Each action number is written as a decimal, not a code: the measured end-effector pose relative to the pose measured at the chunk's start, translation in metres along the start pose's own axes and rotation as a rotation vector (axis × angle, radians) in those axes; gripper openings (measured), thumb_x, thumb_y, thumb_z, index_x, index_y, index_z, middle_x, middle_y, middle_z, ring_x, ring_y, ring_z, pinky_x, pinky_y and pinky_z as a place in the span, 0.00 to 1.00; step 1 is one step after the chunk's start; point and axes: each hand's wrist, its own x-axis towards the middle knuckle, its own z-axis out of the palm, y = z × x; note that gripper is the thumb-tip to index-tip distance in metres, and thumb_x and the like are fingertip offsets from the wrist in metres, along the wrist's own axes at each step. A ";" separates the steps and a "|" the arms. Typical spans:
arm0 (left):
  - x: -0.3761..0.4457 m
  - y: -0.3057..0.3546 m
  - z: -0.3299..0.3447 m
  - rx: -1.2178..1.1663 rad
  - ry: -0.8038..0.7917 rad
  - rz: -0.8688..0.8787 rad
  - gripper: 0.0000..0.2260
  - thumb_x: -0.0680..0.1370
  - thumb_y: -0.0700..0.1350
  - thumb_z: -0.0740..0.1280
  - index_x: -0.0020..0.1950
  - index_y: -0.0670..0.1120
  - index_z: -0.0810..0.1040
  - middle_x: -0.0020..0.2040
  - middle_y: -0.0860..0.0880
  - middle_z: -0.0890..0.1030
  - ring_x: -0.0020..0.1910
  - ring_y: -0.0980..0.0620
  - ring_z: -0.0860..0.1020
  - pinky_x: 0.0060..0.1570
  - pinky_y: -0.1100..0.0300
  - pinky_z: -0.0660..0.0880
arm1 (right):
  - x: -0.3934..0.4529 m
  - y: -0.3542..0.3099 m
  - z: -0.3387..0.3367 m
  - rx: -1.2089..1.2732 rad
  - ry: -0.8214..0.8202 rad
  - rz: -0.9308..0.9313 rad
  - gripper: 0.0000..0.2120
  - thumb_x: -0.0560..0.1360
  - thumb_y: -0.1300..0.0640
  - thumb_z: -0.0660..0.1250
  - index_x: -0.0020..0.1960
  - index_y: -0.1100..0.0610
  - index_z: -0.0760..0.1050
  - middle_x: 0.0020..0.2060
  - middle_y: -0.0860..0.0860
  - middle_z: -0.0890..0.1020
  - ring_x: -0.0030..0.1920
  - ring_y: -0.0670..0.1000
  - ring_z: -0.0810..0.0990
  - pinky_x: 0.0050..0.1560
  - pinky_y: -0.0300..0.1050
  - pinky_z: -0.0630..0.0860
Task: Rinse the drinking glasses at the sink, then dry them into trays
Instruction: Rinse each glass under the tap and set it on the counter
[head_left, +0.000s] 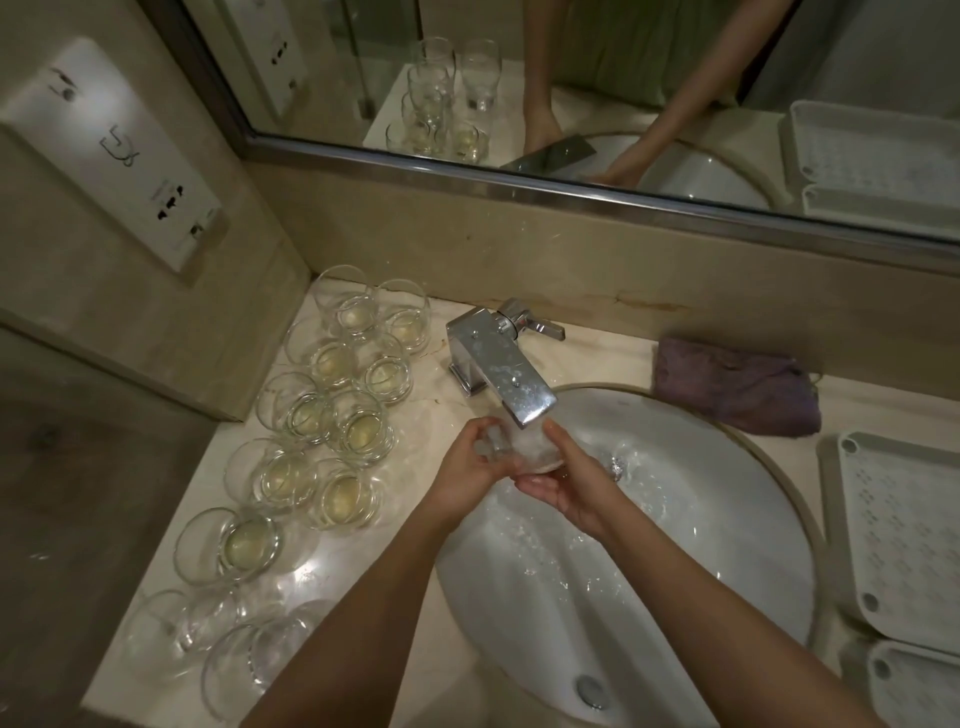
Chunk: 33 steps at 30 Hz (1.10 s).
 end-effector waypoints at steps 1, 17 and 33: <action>0.002 0.003 0.001 -0.007 0.015 -0.022 0.16 0.74 0.35 0.71 0.59 0.45 0.72 0.51 0.48 0.76 0.44 0.53 0.79 0.44 0.62 0.79 | -0.001 -0.003 -0.001 -0.077 0.023 0.000 0.19 0.77 0.47 0.66 0.54 0.64 0.77 0.47 0.61 0.84 0.46 0.57 0.84 0.47 0.47 0.82; 0.005 0.012 0.007 0.127 0.052 -0.253 0.16 0.79 0.54 0.64 0.50 0.41 0.78 0.46 0.43 0.80 0.35 0.50 0.78 0.41 0.59 0.77 | 0.020 -0.012 -0.004 -1.593 0.009 -0.540 0.33 0.65 0.49 0.76 0.66 0.55 0.69 0.58 0.51 0.74 0.56 0.53 0.74 0.49 0.44 0.69; -0.005 -0.014 0.025 0.172 0.001 -0.001 0.40 0.68 0.37 0.77 0.74 0.46 0.59 0.64 0.49 0.70 0.53 0.56 0.75 0.44 0.70 0.75 | 0.007 0.006 0.008 0.267 0.012 0.142 0.18 0.72 0.50 0.69 0.54 0.62 0.76 0.39 0.57 0.82 0.41 0.57 0.81 0.41 0.50 0.79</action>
